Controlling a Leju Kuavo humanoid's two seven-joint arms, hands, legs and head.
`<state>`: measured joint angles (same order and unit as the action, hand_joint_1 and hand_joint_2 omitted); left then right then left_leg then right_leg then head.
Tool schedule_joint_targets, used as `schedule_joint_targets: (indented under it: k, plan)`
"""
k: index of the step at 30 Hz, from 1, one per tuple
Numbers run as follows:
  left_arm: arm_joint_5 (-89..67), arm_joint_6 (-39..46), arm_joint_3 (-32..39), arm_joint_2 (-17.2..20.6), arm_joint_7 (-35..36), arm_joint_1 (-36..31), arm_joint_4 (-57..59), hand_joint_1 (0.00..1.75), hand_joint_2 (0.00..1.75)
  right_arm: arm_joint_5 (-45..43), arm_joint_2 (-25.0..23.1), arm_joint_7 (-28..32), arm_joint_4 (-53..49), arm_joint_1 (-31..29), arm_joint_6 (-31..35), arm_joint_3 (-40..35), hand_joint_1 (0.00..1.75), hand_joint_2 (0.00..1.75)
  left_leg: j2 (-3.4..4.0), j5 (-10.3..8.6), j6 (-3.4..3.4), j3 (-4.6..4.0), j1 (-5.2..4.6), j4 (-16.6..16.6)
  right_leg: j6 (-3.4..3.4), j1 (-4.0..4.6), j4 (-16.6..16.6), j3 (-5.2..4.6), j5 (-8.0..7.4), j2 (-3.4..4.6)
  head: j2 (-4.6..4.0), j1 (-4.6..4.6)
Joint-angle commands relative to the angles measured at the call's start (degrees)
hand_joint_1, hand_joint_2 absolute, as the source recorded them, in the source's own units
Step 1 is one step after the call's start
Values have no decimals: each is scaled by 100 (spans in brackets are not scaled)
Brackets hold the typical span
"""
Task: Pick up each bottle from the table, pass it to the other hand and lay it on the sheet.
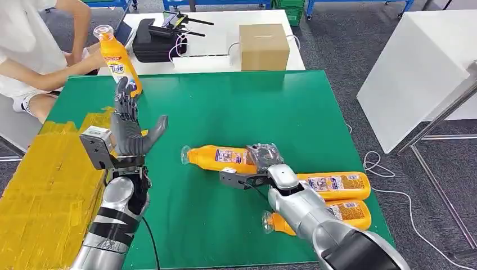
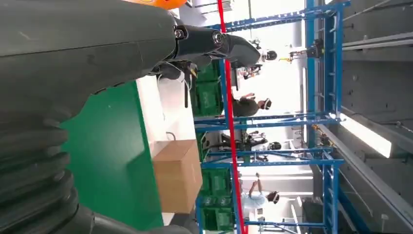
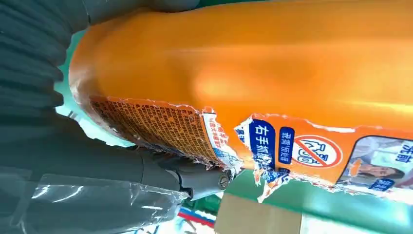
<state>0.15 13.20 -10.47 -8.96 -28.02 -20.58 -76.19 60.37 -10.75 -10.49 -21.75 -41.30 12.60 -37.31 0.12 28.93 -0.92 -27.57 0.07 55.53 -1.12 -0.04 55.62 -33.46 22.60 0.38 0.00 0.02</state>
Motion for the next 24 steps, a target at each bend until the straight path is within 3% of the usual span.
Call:
schedule_joint_targets:
  k: [1, 4, 6, 9, 24]
  plan:
    - [-116, 58, -132, 91, 31, 24, -83, 0, 175, -243, 28, 485, -218, 195, 885, 656, 175, 175, -6, 7, 5, 11, 10, -3, -4, 10, -11, 16, 4, -9, 0, 0]
    - [-174, 86, -194, 112, 26, 127, -215, 0, 175, -498, 29, 956, -461, 473, 1729, 972, 175, 175, -7, 3, 4, 5, 6, -4, -2, 6, -8, 7, 3, -8, 0, 0]
    - [-198, 97, -250, 140, 21, 227, -360, 0, 175, -901, -1, 1575, -705, 717, 2289, 1310, 175, 175, -9, 4, 4, 7, 7, -6, -2, 7, -11, 12, 3, -10, 0, 0]
    - [-345, 158, -372, 223, 72, 333, -504, 0, 175, -1771, -88, 2500, -1245, 1090, 2550, 1852, 175, 175, -4, 1, 2, -3, 2, -4, -1, 2, -6, -1, 2, -5, 0, 0]
    - [-348, 160, -381, 229, 74, 348, -513, 0, 175, -1801, -82, 2535, -1276, 1102, 2503, 1855, 175, 175, -5, 6, 5, 1, 7, -4, -2, 6, -8, 2, 4, -7, 0, 0]
